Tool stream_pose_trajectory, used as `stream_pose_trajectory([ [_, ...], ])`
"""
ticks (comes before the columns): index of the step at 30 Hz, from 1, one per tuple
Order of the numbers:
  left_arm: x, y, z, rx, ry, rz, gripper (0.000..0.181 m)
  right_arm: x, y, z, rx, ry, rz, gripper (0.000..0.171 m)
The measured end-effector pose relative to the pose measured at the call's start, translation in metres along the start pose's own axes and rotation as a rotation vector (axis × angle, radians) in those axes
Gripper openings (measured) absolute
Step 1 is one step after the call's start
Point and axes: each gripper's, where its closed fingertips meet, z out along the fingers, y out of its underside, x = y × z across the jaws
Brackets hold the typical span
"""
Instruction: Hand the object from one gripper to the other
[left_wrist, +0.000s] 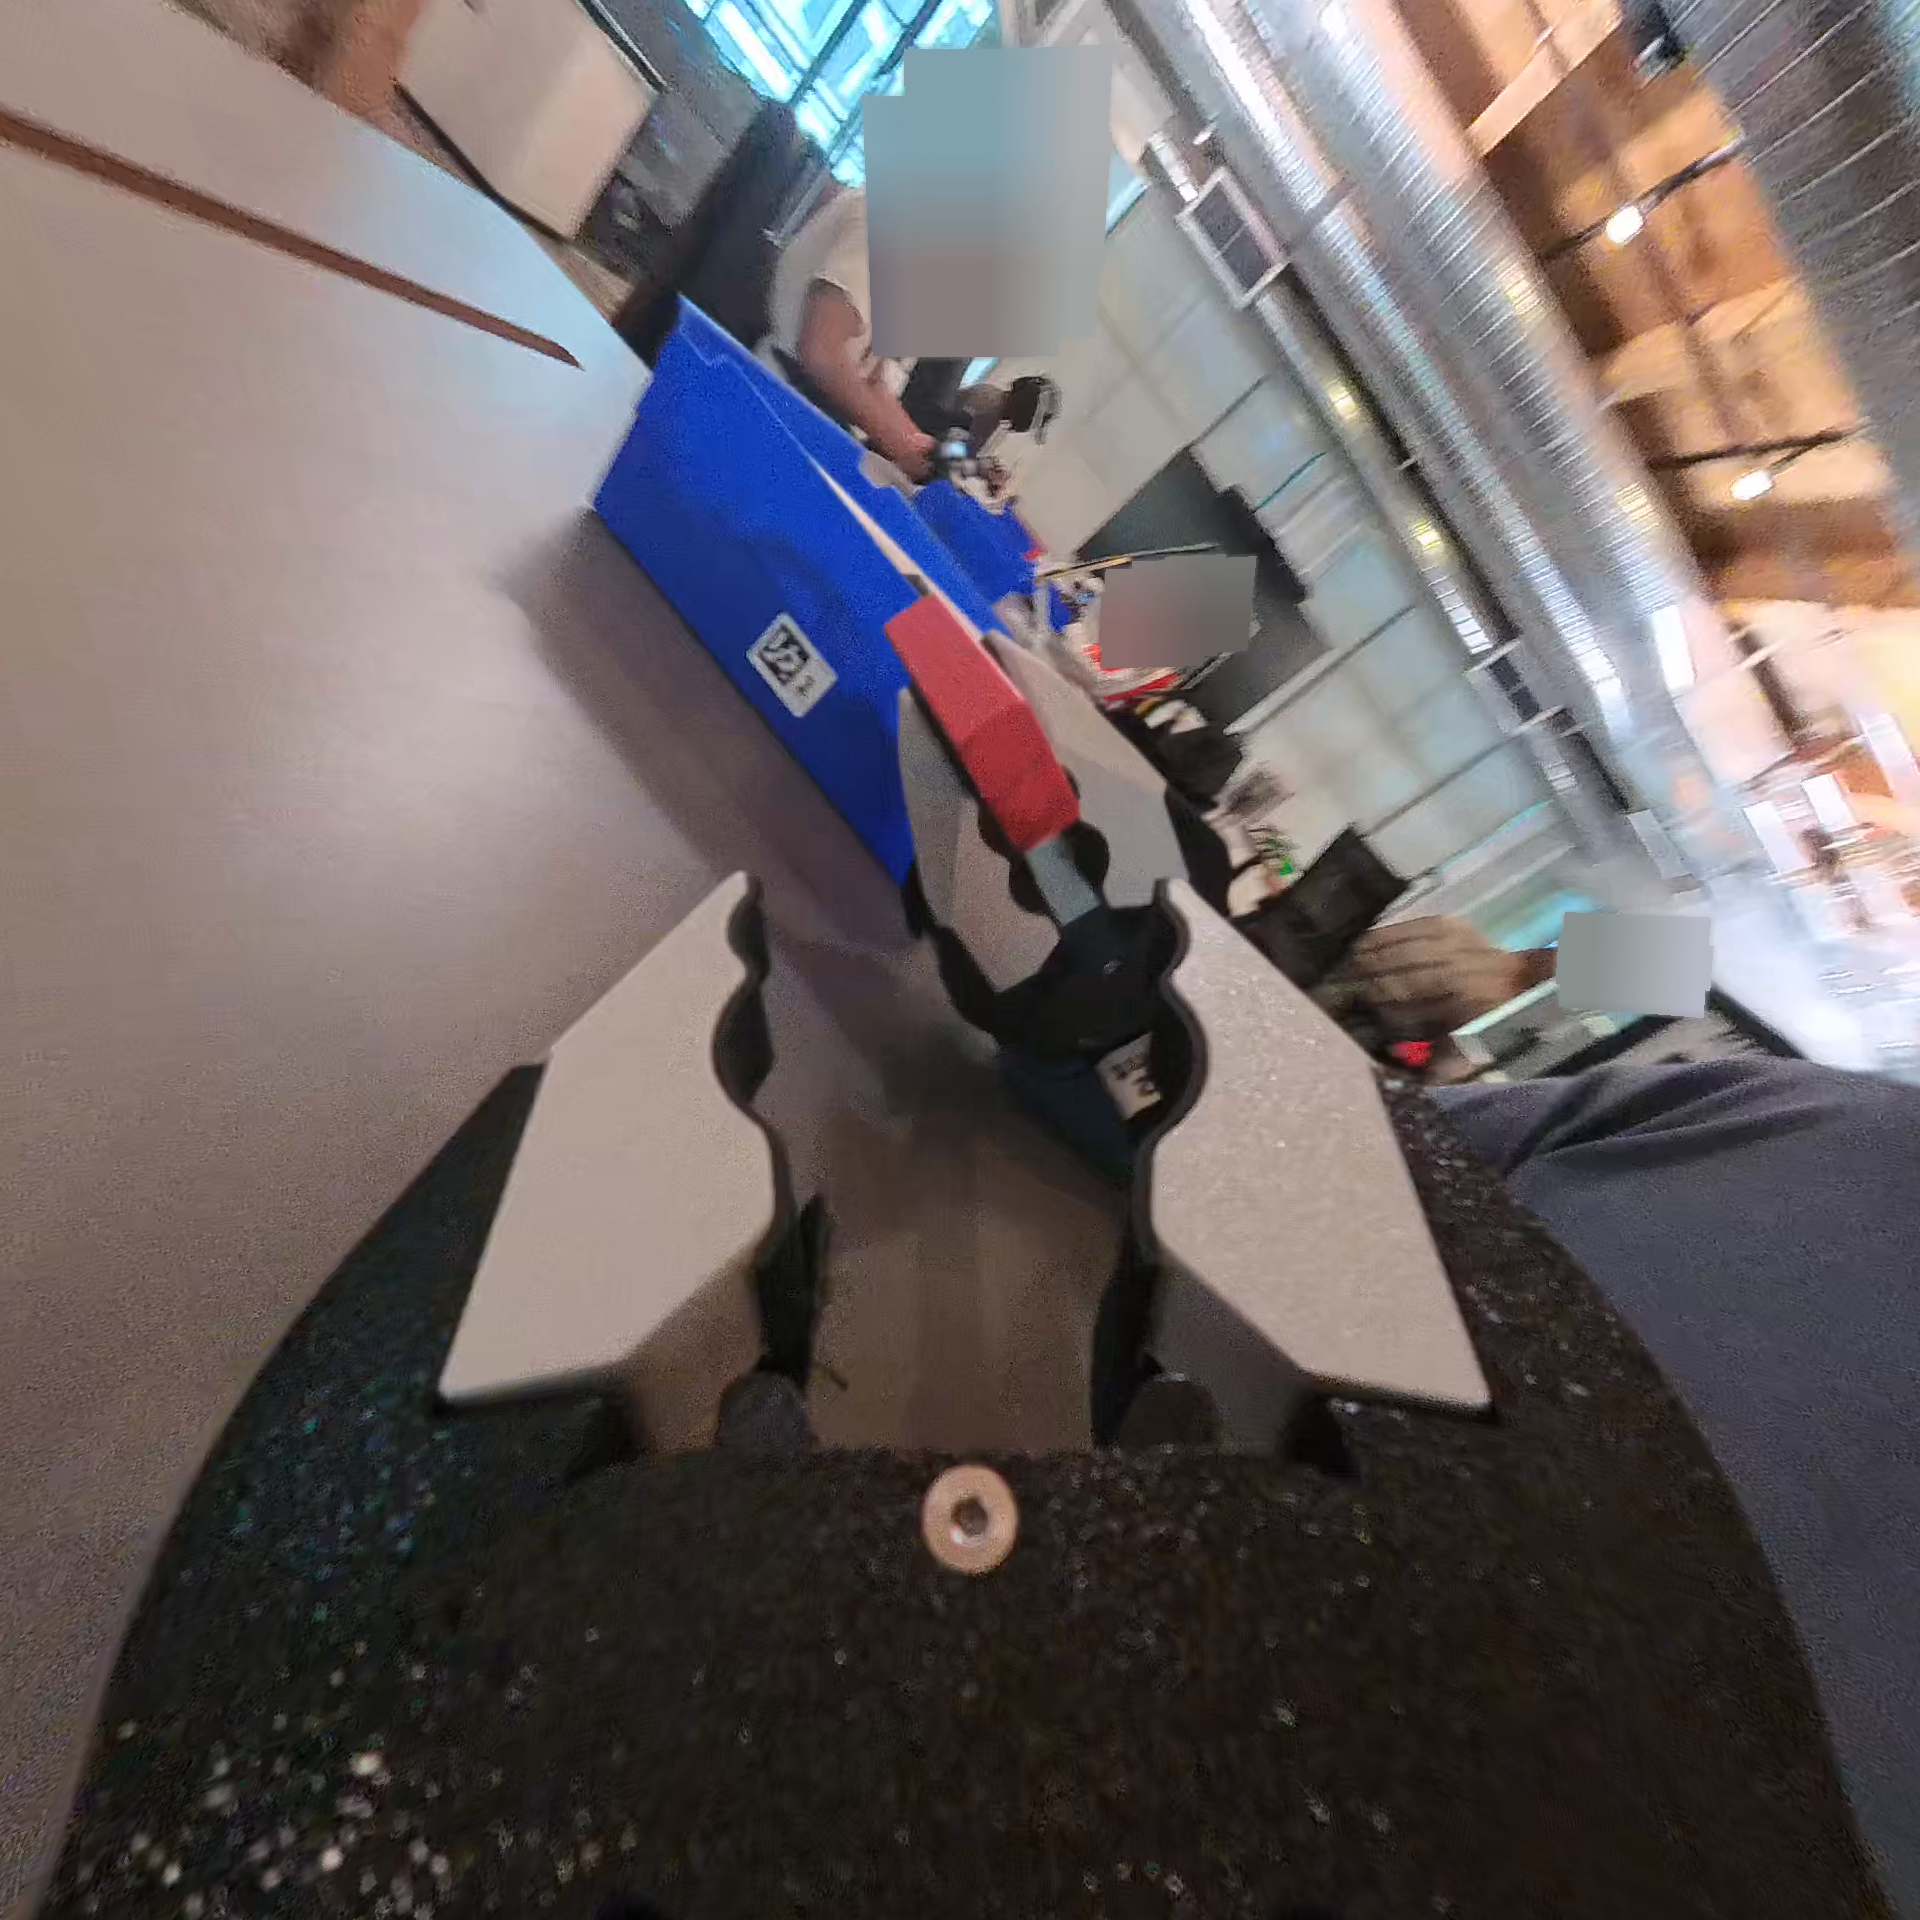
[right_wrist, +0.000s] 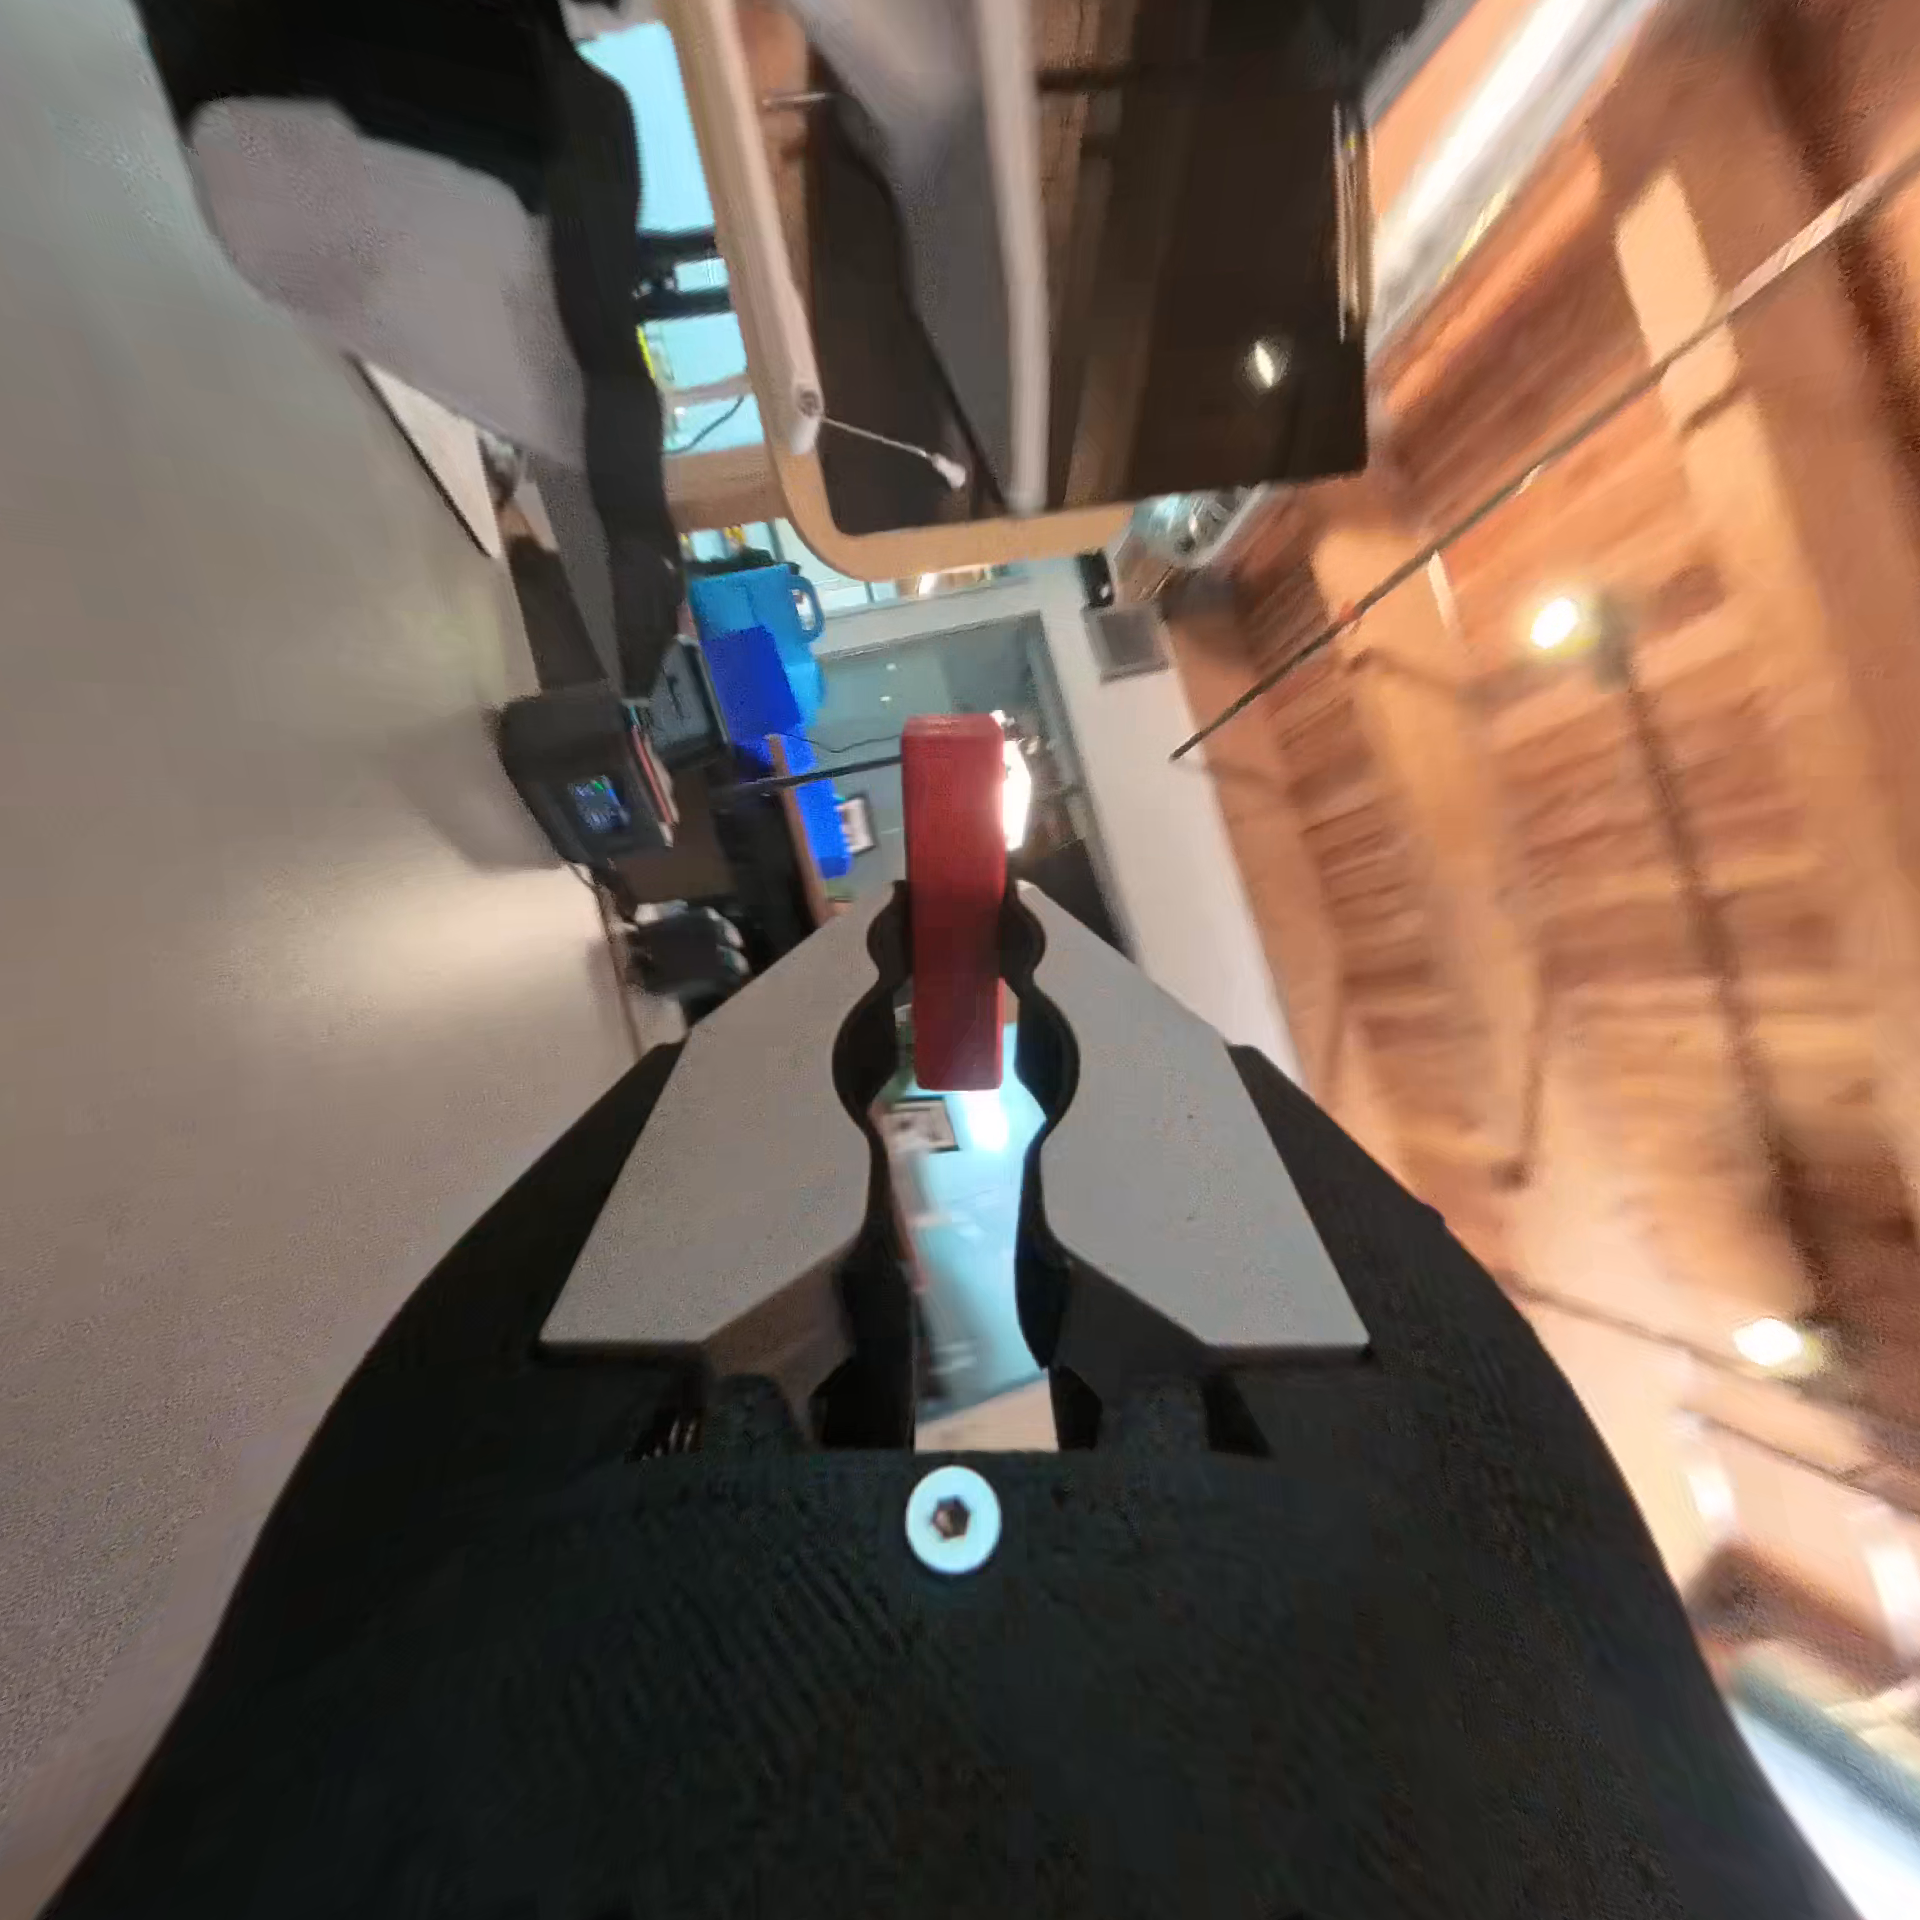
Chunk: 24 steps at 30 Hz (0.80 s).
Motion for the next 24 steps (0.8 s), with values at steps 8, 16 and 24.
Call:
stream_pose_trajectory([
  [8, 0.008, 0.001, 0.01, 0.029, 0.182, -0.167, 0.022, -0.011, -0.028, -0.002, 0.075, 0.001, -0.28, 0.015],
  [16, 0.001, -0.013, -0.02, 0.08, -0.019, 0.456, 0.015, -0.027, -0.014, -0.008, 0.106, -0.346, 0.477, 0.064],
  [24, 0.0, -0.003, -0.025, 0.089, -0.344, 1.45, 0.015, -0.03, -0.023, -0.009, 0.157, -0.94, 2.089, 0.055],
])
